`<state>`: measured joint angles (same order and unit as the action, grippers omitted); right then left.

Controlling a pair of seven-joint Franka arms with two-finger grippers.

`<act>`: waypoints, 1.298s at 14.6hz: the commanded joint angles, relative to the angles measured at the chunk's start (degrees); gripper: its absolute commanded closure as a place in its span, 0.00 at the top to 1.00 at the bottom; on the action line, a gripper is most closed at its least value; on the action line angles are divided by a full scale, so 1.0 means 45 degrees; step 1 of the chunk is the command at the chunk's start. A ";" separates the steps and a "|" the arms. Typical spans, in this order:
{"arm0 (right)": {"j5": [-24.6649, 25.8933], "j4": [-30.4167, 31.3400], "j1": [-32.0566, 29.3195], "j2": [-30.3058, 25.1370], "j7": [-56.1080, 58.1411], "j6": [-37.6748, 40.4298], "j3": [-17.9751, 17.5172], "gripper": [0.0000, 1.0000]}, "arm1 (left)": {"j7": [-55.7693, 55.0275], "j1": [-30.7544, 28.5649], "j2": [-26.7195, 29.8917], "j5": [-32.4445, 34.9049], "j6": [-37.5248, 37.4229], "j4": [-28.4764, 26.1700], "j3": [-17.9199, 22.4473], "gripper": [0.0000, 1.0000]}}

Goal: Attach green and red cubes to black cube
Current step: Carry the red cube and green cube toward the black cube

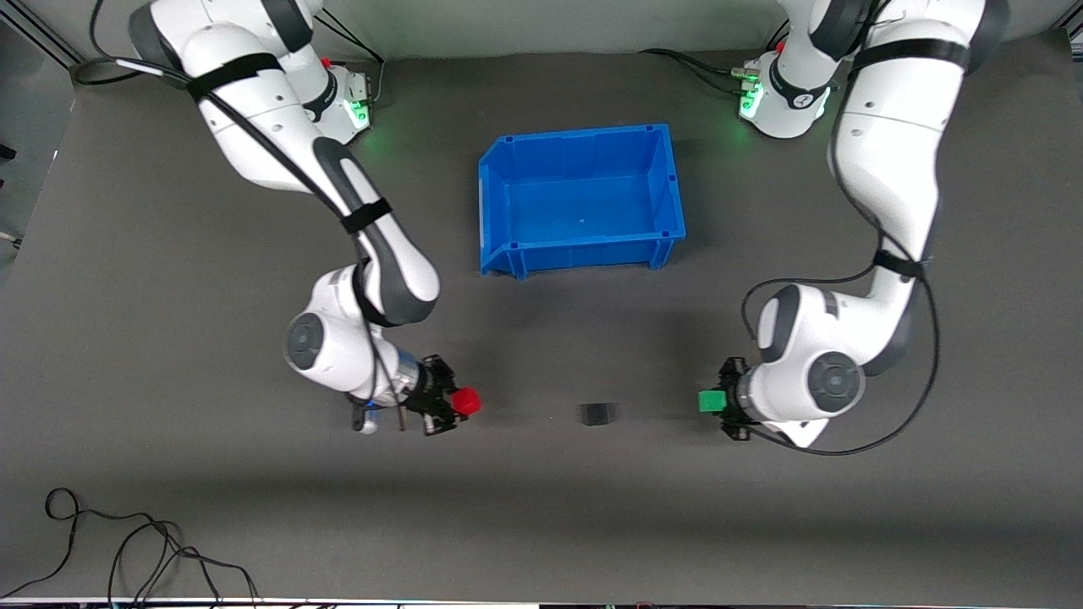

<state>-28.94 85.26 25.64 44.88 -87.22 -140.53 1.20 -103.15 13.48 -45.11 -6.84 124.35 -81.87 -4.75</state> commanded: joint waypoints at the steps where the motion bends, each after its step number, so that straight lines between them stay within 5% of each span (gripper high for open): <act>1: 0.1209 -0.1560 0.0901 0.1390 -0.2209 0.0037 0.0241 0.00 | -0.1641 0.0751 -0.0540 -0.0141 0.0488 0.0889 0.0157 0.00; 3: 0.3062 -0.2380 0.1254 0.2152 -0.4201 0.0057 0.0221 0.00 | -0.1979 0.1202 -0.0891 -0.0140 0.1095 0.1046 0.0157 0.00; 5: 0.3734 -0.2773 0.1333 0.2447 -0.5339 0.0095 0.0182 0.00 | -0.2134 0.1358 -0.1030 -0.0160 0.1215 0.1182 0.0022 0.00; 9: 0.3678 -0.2950 0.1588 0.2468 -0.6825 0.0369 0.0163 0.00 | -0.3090 0.1476 -0.1438 -0.0160 0.1234 0.1474 -0.0389 0.00; 13: 0.2254 -0.4060 0.1567 0.3227 -0.7724 0.0389 -0.0051 0.00 | -0.3639 0.1866 -0.2026 -0.0140 0.1954 0.2218 -0.0390 0.00; 19: 0.2427 -0.4239 0.2270 0.3659 -0.8642 0.0369 -0.0033 0.00 | -0.3620 0.2061 -0.2259 -0.0023 0.2404 0.2277 -0.0370 0.00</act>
<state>-17.66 69.11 34.51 59.28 -123.34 -139.73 0.45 -118.22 21.51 -53.40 -7.02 133.86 -73.61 -7.04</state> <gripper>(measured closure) 0.595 0.604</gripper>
